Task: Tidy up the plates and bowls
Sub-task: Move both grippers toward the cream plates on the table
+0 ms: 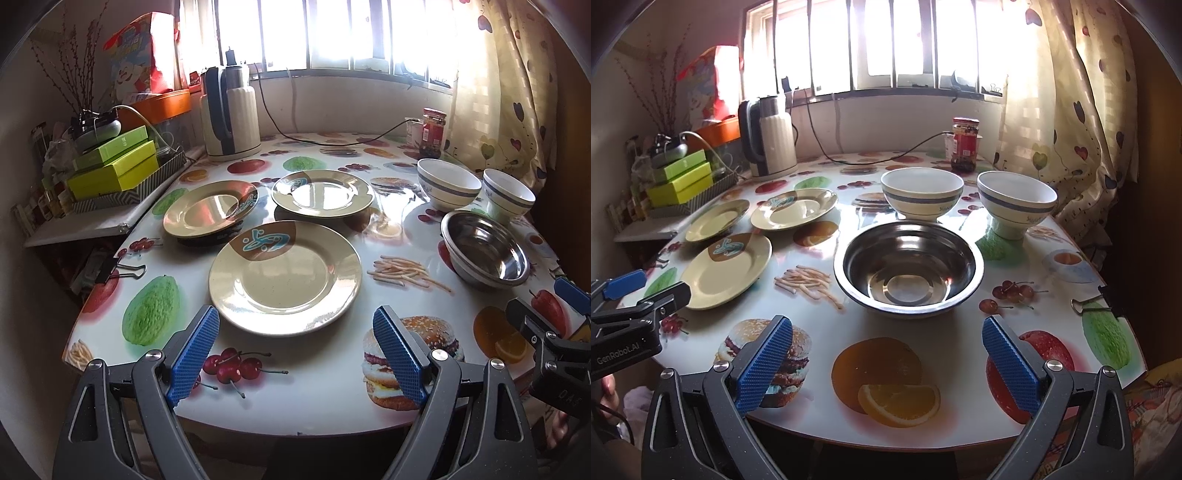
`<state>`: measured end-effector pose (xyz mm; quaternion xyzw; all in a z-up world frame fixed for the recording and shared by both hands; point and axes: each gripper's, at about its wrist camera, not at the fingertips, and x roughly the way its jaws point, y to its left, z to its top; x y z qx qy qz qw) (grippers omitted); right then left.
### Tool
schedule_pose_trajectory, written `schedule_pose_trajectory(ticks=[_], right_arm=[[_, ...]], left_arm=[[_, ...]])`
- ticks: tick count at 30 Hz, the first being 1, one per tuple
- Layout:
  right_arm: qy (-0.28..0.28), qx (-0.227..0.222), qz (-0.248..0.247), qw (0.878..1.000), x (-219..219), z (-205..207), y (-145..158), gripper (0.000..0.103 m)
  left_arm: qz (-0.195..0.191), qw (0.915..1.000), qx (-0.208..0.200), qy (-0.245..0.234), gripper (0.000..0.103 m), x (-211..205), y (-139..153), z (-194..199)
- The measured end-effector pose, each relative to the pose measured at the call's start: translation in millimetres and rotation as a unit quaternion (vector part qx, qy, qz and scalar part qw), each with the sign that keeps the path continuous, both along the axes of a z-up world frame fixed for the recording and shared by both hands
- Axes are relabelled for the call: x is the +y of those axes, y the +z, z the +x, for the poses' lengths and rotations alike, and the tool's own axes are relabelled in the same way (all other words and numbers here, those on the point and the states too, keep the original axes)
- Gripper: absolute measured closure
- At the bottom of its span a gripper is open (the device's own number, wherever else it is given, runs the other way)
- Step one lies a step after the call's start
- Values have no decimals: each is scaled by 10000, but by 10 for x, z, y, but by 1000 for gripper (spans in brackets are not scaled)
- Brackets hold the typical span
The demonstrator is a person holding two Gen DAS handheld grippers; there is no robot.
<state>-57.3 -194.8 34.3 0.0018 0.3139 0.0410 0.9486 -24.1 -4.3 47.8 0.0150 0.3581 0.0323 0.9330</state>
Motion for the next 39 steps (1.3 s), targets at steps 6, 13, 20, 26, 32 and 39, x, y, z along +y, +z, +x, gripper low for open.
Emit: schedule_pose_trajectory(ticks=[6, 13, 20, 26, 32, 39], right_arm=[[-4, 1, 9, 10000, -9, -2, -5, 0], [-2, 3, 11, 10000, -8, -1, -3, 0], [3, 7, 13, 10000, -8, 0, -8, 0], [6, 11, 18, 10000, -13, -1, -11, 0], [9, 10, 23, 10000, -13, -1, -12, 0], [367, -41, 106, 9993, 87, 37, 36, 0]], left_arm=[[-7, 10000, 26, 32, 17, 9, -8, 2], [7, 10000, 66, 51, 17, 16, -17, 8], [7, 9999, 96, 55, 17, 14, -27, 15], [7, 9999, 104, 58, 17, 18, -33, 15], [0, 9999, 113, 63, 17, 30, -40, 10], [-262, 9996, 81, 82, 17, 176, 8, 31]])
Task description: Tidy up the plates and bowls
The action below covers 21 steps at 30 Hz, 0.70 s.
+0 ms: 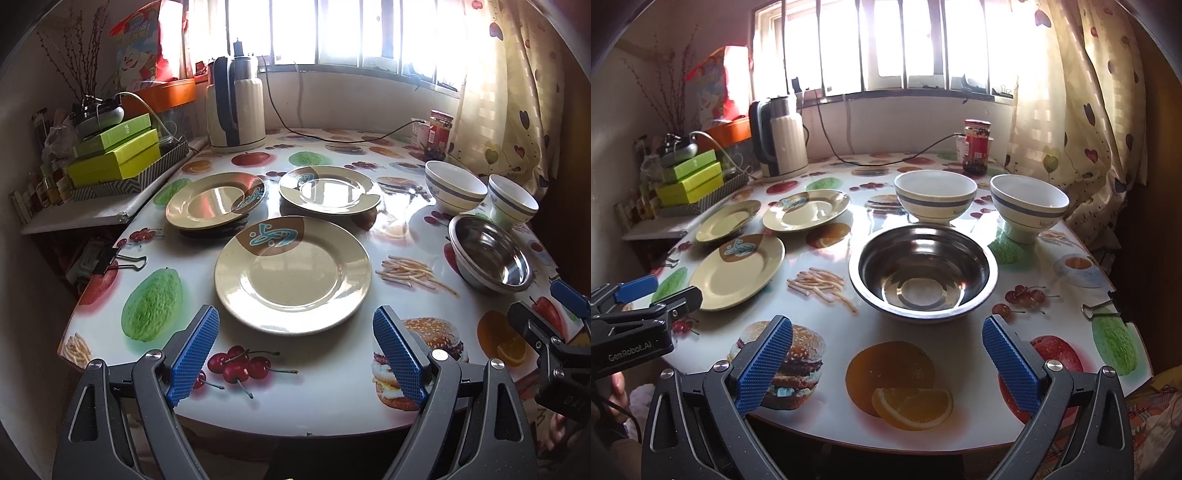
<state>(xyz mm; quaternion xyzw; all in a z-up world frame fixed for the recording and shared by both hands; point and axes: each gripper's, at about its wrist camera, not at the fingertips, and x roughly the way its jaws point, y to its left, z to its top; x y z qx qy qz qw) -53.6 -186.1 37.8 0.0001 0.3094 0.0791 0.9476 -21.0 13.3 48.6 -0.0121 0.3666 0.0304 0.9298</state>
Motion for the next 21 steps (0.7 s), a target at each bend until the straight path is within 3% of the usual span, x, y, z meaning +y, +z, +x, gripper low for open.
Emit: schedule_pose_trajectory(ticks=[6, 18, 21], right_arm=[[370, -20, 27, 9993, 175, 161, 96, 0], [919, -1, 107, 9957, 640, 730, 379, 0], [1151, 149, 325, 9927, 784, 932, 448, 12]], left_arm=[[-335, 9991, 73, 239, 17, 300, 52, 88], [-503, 9972, 13, 558, 23, 885, 249, 437], [-545, 9964, 21, 642, 26, 1036, 286, 555]])
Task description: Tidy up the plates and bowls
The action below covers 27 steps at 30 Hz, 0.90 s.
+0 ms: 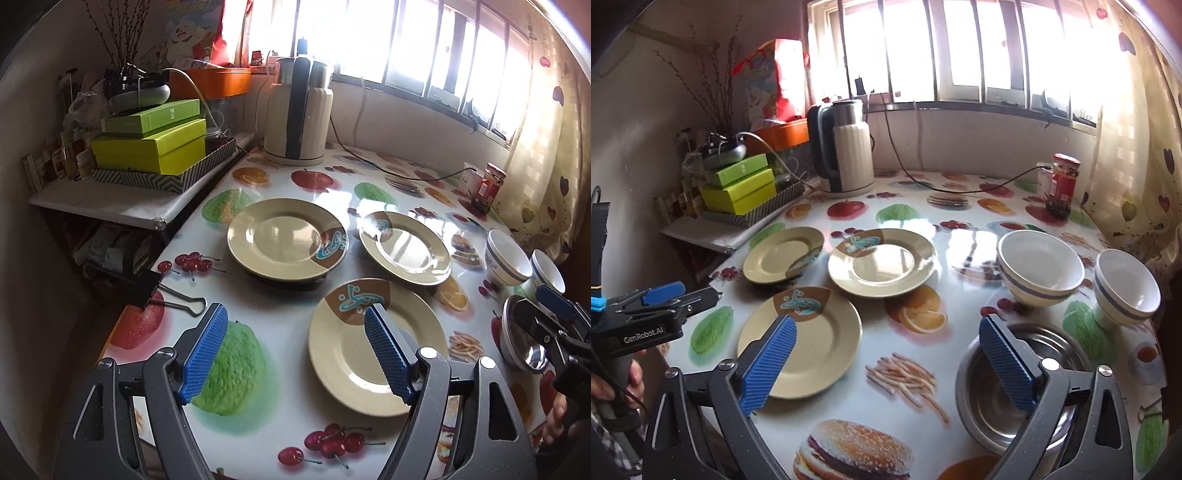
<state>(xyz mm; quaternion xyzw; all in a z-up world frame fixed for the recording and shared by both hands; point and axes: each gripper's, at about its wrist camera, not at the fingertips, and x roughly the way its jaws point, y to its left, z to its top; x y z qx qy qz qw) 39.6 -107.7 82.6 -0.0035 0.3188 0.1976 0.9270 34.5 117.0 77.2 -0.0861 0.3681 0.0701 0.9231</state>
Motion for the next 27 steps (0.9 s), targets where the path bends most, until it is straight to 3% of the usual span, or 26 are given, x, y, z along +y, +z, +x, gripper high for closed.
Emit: schedule_pose_trajectory(ticks=[3, 7, 13, 19, 27], right_arm=[[105, 133, 59, 9998, 153, 216, 45, 12], [285, 154, 28, 9995, 347, 466, 110, 18], [703, 178, 220, 9971, 645, 832, 183, 24], [825, 479, 80, 9954, 921, 1186, 66, 32], [1071, 986, 54, 9893, 1112, 1534, -194, 48]], left_arm=[[-85, 9999, 2, 74, 26, 144, 24, 116], [-138, 9998, 44, 146, 39, 333, 40, 284], [-398, 9983, 157, 401, 43, 611, -20, 504], [-787, 9955, 296, 432, 50, 793, -144, 696], [-910, 9935, 466, 492, 50, 952, -302, 887]])
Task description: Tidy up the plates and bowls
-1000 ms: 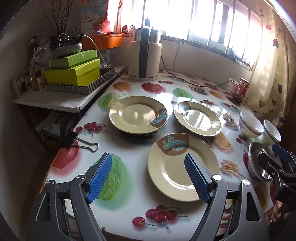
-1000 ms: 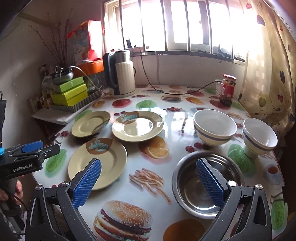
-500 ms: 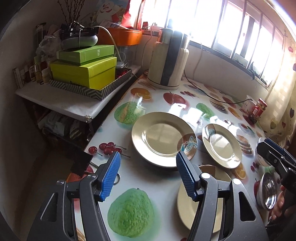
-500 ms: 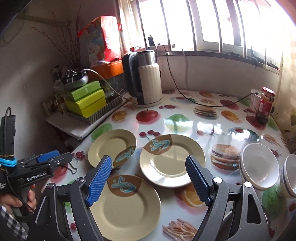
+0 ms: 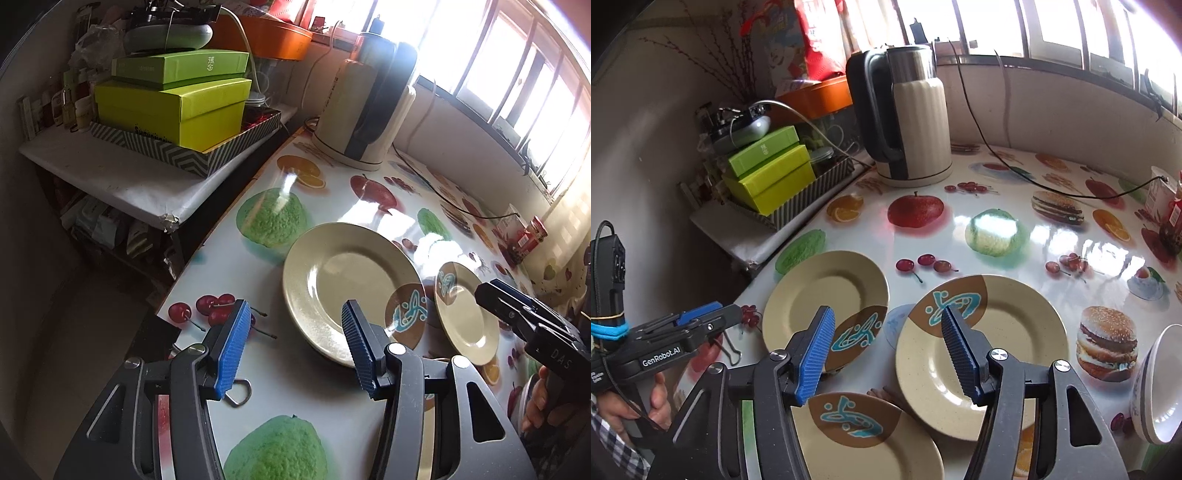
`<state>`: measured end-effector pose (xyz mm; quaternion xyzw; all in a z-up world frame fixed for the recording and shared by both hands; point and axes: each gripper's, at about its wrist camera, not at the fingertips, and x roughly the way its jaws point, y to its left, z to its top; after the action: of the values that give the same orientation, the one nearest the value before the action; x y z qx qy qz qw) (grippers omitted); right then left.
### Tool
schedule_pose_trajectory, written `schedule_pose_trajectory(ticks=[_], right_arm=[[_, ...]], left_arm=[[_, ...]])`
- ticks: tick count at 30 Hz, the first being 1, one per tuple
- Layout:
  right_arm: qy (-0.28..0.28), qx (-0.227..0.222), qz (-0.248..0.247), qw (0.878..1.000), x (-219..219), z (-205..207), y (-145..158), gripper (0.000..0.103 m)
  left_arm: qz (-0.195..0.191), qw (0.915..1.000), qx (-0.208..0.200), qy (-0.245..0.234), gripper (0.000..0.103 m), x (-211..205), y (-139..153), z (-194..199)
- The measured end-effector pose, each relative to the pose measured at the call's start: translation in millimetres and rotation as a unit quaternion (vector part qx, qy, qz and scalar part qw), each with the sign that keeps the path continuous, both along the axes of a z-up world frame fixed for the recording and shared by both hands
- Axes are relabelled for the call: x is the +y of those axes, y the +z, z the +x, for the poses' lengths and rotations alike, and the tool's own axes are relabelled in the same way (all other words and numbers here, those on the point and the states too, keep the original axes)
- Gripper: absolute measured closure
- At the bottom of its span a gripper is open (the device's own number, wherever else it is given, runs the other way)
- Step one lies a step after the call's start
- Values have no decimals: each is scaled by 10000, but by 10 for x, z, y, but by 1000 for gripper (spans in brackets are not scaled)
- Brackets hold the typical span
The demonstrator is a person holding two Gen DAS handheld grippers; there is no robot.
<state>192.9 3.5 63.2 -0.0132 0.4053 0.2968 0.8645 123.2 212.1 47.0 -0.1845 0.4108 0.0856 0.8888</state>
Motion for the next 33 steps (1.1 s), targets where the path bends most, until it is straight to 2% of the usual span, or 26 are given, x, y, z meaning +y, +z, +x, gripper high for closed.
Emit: schedule_pose_trajectory(ticks=[2, 4, 6, 17, 20, 24, 27, 30, 33], right_arm=[[61, 113, -17, 9999, 53, 70, -57, 53], [127, 224, 49, 9997, 81, 130, -101, 63], [173, 277, 79, 9994, 121, 185, -129, 65], [315, 773, 156, 9964, 271, 439, -326, 66], [317, 854, 186, 9957, 283, 486, -374, 66], [297, 937, 270, 9948, 277, 528, -422, 72], [327, 984, 307, 9941, 289, 550, -443, 73], [364, 1022, 336, 9935, 314, 561, -453, 77], [343, 1050, 353, 9933, 326, 578, -467, 78]], left_arm=[[-71, 10000, 45, 23, 50, 42, -39, 42], [-148, 9999, 73, 42, 50, 80, -76, 87], [-173, 9998, 102, 32, 50, 102, -109, 133], [-459, 9987, 211, -47, 51, 165, -269, 317], [-616, 9978, 246, -51, 59, 185, -313, 341], [-648, 9976, 260, -19, 59, 188, -335, 358], [-676, 9973, 270, -44, 59, 182, -347, 372], [-691, 9971, 301, -58, 59, 179, -371, 387], [-732, 9968, 318, -53, 63, 192, -393, 395]])
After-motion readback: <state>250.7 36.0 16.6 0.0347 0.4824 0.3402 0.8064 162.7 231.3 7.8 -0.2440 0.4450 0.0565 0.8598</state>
